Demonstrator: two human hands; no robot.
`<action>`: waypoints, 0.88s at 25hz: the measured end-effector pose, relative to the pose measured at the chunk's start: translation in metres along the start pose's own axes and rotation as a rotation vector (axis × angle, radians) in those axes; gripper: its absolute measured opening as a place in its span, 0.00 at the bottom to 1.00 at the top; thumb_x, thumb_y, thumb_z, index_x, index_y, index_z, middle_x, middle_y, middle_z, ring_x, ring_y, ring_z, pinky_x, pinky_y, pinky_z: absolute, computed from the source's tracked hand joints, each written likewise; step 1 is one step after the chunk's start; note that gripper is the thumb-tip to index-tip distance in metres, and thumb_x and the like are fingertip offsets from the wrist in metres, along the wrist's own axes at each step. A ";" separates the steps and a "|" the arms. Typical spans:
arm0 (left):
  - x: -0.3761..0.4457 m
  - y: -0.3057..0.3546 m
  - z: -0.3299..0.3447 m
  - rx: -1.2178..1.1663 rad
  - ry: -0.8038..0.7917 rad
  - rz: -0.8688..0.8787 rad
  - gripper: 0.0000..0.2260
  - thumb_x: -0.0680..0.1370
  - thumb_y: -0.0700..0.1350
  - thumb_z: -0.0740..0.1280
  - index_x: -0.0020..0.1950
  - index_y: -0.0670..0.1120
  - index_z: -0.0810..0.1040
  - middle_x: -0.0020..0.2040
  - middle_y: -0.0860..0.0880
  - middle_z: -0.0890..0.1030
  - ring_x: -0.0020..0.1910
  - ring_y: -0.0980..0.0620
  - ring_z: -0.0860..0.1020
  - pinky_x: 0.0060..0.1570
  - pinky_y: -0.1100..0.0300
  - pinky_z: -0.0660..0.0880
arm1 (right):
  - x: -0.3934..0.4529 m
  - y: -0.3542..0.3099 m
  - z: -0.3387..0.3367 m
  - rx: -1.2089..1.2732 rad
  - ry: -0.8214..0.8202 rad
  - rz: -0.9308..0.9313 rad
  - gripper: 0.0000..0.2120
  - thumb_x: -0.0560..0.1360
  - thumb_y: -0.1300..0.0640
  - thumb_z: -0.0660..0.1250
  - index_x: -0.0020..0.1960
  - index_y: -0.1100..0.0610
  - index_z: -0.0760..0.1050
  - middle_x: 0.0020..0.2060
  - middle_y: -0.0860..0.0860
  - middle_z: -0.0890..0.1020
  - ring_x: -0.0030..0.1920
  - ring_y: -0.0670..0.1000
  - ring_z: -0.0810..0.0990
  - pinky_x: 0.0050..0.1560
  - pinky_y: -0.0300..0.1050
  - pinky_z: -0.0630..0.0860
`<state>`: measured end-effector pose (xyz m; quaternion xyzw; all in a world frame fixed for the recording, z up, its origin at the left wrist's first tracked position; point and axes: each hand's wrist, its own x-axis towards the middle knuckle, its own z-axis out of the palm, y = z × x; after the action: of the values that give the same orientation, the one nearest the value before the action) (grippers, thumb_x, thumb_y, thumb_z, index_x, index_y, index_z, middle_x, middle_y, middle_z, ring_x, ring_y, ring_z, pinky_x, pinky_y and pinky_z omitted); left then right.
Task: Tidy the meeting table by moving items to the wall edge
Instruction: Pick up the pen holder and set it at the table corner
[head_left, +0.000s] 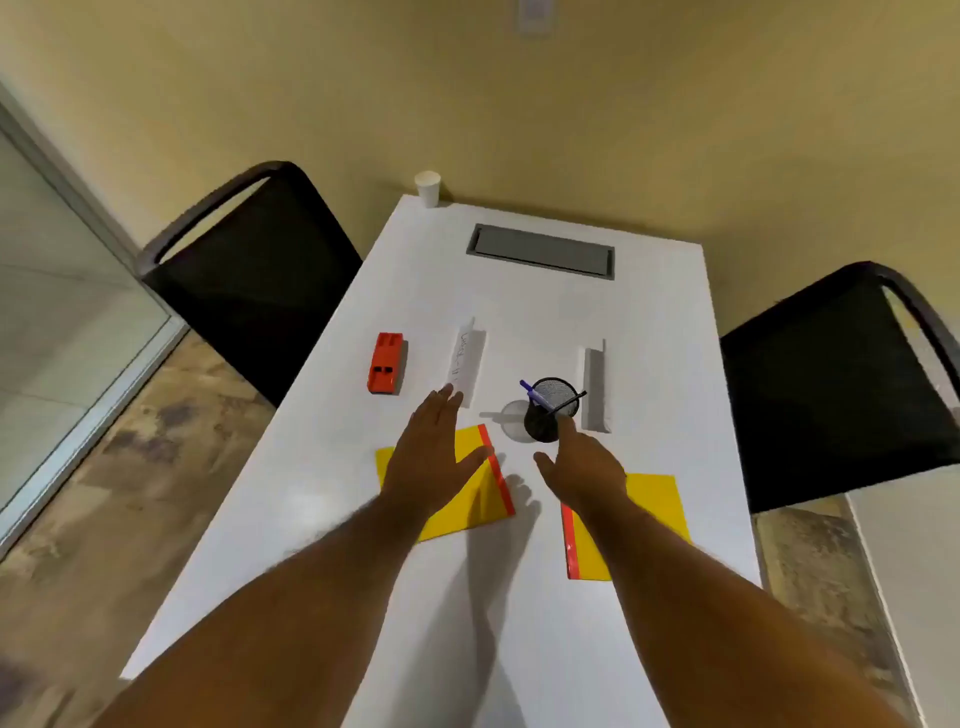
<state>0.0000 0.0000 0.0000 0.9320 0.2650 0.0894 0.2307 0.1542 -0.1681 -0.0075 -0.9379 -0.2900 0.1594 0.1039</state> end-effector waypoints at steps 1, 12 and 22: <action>0.003 0.005 0.012 -0.069 0.001 -0.077 0.40 0.79 0.64 0.67 0.84 0.45 0.60 0.84 0.46 0.61 0.84 0.46 0.59 0.81 0.49 0.60 | 0.015 0.007 0.004 0.000 -0.045 -0.004 0.35 0.80 0.43 0.66 0.81 0.51 0.56 0.60 0.55 0.83 0.61 0.59 0.82 0.54 0.52 0.79; -0.058 0.065 0.064 -0.276 0.052 -0.440 0.26 0.78 0.50 0.75 0.74 0.45 0.74 0.74 0.45 0.76 0.74 0.45 0.73 0.73 0.53 0.70 | 0.047 0.075 0.013 0.081 -0.136 -0.088 0.18 0.80 0.50 0.68 0.66 0.57 0.74 0.58 0.57 0.84 0.60 0.61 0.82 0.52 0.50 0.77; -0.159 0.209 0.100 -0.479 0.085 -0.418 0.35 0.74 0.48 0.79 0.78 0.48 0.69 0.74 0.48 0.75 0.73 0.48 0.74 0.68 0.56 0.73 | -0.146 0.177 -0.042 0.290 0.129 -0.319 0.10 0.77 0.44 0.69 0.51 0.50 0.76 0.45 0.46 0.84 0.46 0.52 0.83 0.42 0.51 0.80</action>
<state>-0.0108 -0.2805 0.0050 0.7719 0.4313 0.1388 0.4459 0.1457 -0.4004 0.0153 -0.8637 -0.4014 0.1207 0.2800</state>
